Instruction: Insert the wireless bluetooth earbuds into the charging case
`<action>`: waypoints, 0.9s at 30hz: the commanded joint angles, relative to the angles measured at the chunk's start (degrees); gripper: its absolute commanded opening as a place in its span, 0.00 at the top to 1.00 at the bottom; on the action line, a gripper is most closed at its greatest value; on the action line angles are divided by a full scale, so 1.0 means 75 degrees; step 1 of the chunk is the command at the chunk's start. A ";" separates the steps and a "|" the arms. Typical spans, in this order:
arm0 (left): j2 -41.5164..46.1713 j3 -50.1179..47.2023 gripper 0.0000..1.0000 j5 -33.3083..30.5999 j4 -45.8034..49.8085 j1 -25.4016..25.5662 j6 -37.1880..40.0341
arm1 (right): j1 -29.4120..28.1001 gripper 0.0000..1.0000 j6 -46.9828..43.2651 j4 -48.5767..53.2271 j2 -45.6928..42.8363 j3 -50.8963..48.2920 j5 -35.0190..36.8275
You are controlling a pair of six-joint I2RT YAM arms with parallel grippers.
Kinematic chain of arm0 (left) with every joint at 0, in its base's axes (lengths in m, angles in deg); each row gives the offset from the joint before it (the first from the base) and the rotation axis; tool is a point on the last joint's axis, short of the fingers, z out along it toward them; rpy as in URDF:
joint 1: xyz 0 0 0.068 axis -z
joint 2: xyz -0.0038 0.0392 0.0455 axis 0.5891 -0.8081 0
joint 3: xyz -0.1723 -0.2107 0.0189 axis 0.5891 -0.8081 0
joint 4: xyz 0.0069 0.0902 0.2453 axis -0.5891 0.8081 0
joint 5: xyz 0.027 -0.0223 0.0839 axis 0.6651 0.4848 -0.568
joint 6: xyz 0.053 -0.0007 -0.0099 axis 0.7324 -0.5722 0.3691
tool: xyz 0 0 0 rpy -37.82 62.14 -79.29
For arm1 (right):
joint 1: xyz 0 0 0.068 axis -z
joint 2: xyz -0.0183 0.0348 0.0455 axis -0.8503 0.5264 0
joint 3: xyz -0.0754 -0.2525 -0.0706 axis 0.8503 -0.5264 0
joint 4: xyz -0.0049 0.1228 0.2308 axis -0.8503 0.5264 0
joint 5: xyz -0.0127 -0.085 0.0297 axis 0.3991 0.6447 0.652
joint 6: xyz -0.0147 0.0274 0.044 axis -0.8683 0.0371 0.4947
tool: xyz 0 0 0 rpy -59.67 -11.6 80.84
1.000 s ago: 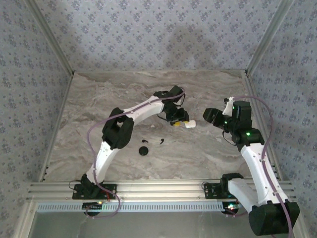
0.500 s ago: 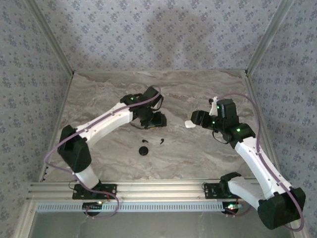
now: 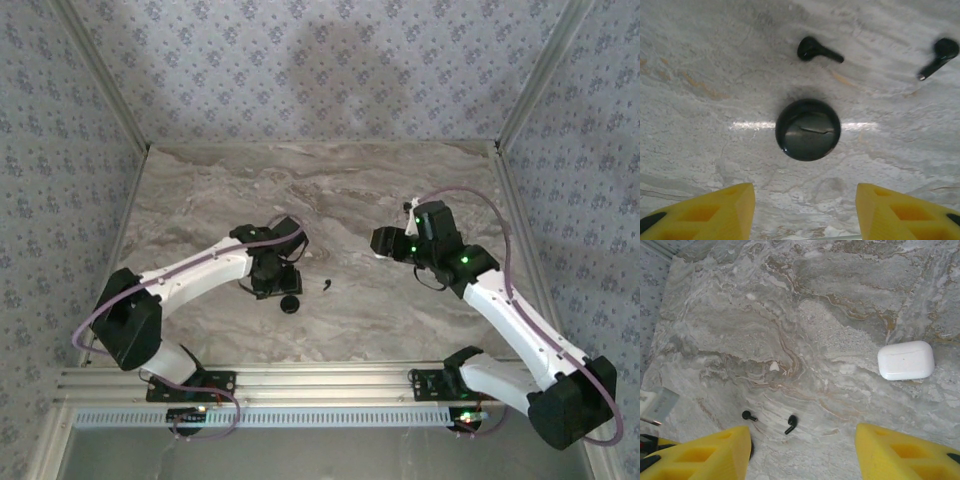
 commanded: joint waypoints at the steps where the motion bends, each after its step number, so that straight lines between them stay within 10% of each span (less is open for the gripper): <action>1: -0.0065 -0.0073 0.44 0.0006 -0.0287 0.0068 -0.0195 | -0.0192 0.41 0.0199 -0.0297 0.0032 0.0352 0.0523; 27: -0.1773 0.0045 0.41 0.0269 -0.1022 0.0077 -0.0086 | -0.0412 0.42 0.0122 -0.0311 0.0121 0.0529 0.0757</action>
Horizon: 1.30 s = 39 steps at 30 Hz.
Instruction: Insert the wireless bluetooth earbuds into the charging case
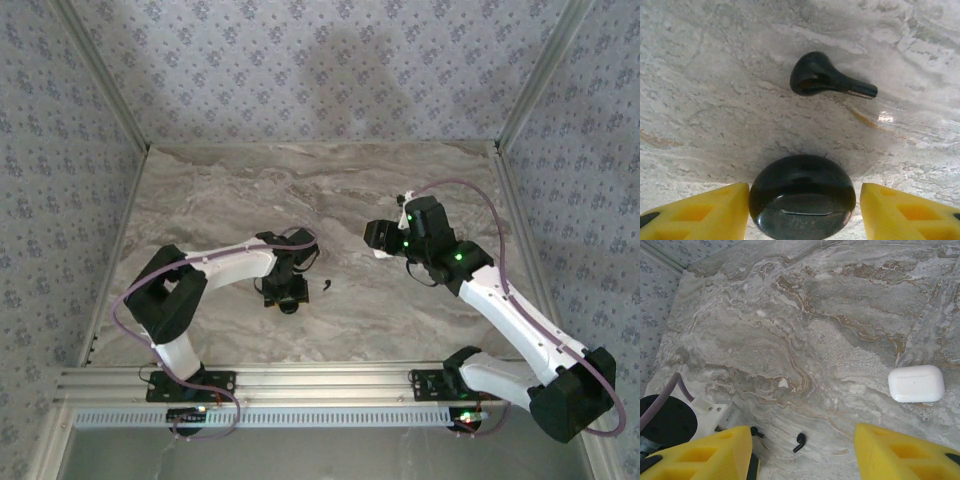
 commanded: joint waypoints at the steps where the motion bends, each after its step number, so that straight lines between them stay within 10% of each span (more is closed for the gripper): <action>1: -0.0167 0.0129 0.42 0.0191 -0.0090 0.0043 0.0006 | -0.0058 0.43 0.0072 -0.0022 -0.0172 0.0166 0.0256; 39: 0.0164 -0.0115 0.48 -0.0250 -0.0364 0.0185 0.0794 | 0.0134 0.43 -0.0083 0.0424 -0.0296 0.0150 -0.0470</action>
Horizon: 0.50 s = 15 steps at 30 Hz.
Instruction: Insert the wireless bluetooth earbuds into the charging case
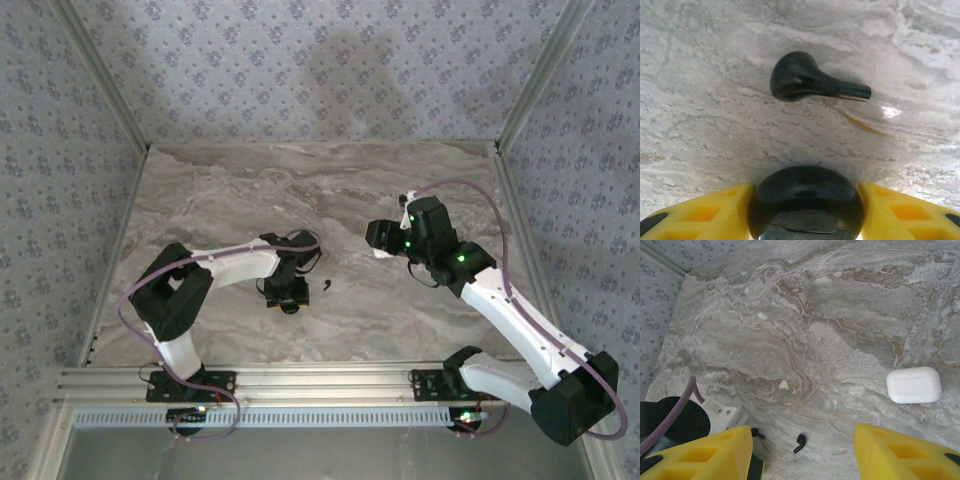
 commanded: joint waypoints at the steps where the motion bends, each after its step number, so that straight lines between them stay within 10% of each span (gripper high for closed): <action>1: 0.0518 -0.0108 0.49 -0.0299 -0.0239 0.0098 0.0519 | 0.0119 0.43 -0.0128 0.0419 -0.0146 0.0165 -0.0572; 15: 0.3821 -0.1419 0.52 -0.0018 -0.2021 0.0250 0.3365 | 0.0694 0.43 -0.2197 0.2809 0.0262 0.0851 -0.2837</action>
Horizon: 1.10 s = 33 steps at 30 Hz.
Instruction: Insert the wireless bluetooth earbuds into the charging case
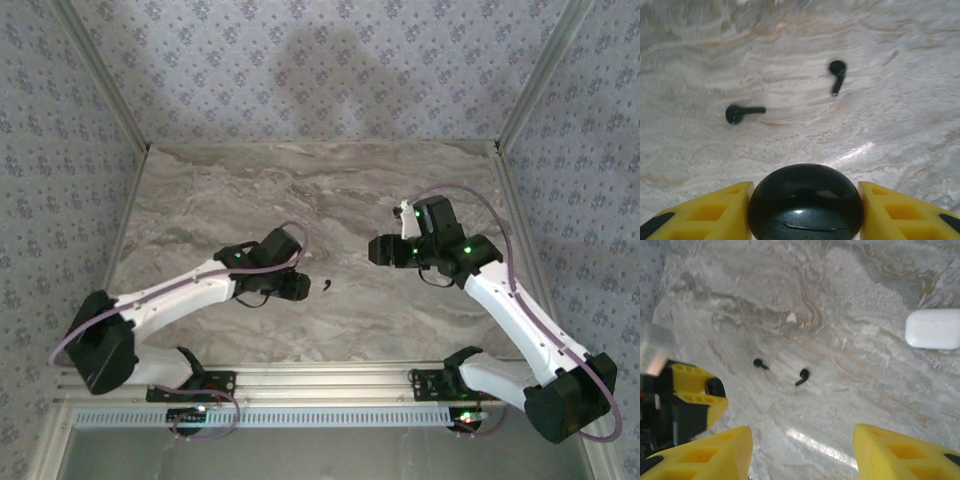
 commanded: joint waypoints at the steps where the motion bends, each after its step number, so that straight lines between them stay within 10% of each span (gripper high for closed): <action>1: 0.0597 -0.0225 0.53 0.0226 -0.0627 0.0043 0.1193 | 0.0138 0.43 -0.0711 0.0783 0.0045 0.0337 -0.0899; 13: 0.1862 -0.0406 0.56 0.0663 -0.1366 0.0054 0.3985 | 0.0350 0.48 -0.0390 0.0118 0.0174 0.0383 -0.2407; 33: 0.1497 0.0382 0.58 0.0715 -0.1534 0.0645 0.5506 | -0.0653 0.50 0.1119 -0.1367 0.0552 0.0202 -0.3939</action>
